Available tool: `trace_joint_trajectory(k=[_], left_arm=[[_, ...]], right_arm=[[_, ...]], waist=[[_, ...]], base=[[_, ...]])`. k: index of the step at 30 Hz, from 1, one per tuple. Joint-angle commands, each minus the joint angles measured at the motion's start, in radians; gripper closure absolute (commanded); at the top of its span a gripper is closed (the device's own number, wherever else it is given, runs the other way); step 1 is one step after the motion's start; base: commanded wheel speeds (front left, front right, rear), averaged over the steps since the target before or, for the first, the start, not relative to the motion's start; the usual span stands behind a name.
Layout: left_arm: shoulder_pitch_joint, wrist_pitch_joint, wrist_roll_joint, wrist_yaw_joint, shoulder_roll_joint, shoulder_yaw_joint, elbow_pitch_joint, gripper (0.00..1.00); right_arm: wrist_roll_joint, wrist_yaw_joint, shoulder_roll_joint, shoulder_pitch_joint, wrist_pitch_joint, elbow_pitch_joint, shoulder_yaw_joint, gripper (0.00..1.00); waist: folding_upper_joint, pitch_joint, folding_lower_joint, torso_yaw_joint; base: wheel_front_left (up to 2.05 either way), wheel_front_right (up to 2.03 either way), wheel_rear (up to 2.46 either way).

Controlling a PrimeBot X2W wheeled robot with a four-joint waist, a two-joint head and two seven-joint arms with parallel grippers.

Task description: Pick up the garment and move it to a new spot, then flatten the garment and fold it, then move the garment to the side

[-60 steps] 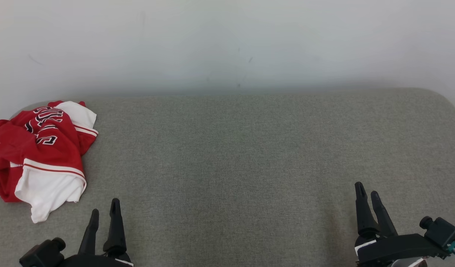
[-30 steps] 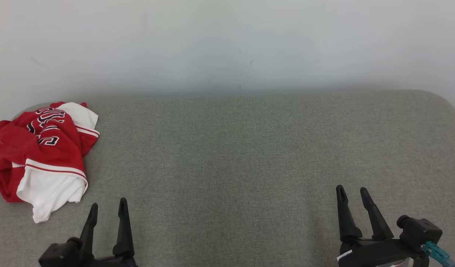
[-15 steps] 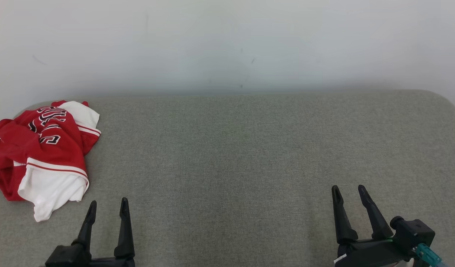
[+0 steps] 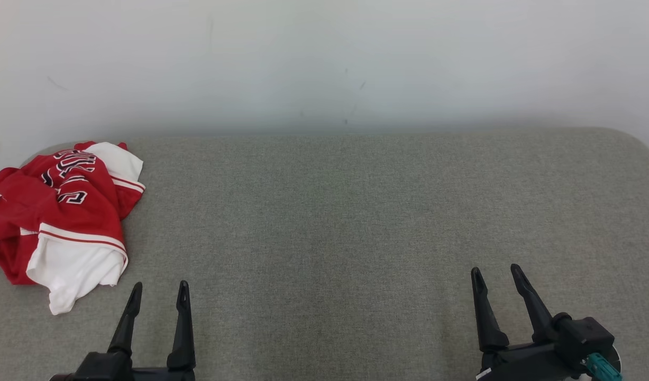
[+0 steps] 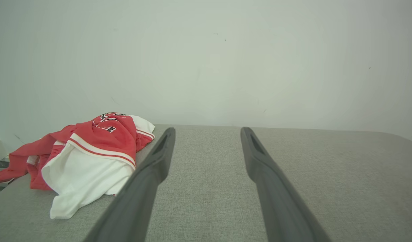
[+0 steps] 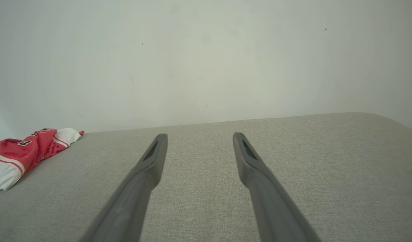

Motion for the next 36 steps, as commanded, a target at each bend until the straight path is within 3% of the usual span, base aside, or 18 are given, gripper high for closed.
trace_joint_trajectory(k=[1,15,28,36], left_arm=[[0.011,-0.008,0.015,-0.006,-0.002,0.001,-0.008,0.0],[0.02,-0.033,0.096,-0.026,-0.017,0.021,-0.015,0.0],[0.022,-0.032,0.099,-0.037,-0.028,0.034,-0.002,0.0],[0.011,-0.032,0.111,-0.032,-0.028,0.048,0.013,0.0]], right_arm=[[-0.016,-0.002,-0.004,0.004,-0.008,-0.002,-0.001,0.0],[0.021,-0.002,0.006,0.016,-0.033,0.014,-0.019,0.0],[0.046,-0.002,0.009,0.01,-0.03,0.026,-0.019,0.0],[0.047,-0.002,0.01,0.02,-0.03,0.03,-0.013,0.0]], waist=[[-0.0001,0.0,0.0,0.0],[-0.0001,0.0,0.0,0.005],[-0.0001,-0.007,0.0,0.013],[-0.0001,-0.004,0.0,0.072]], base=[[0.0,0.0,0.0],[0.0,0.0,0.0],[0.0,0.0,0.0],[0.0,0.0,0.0]])
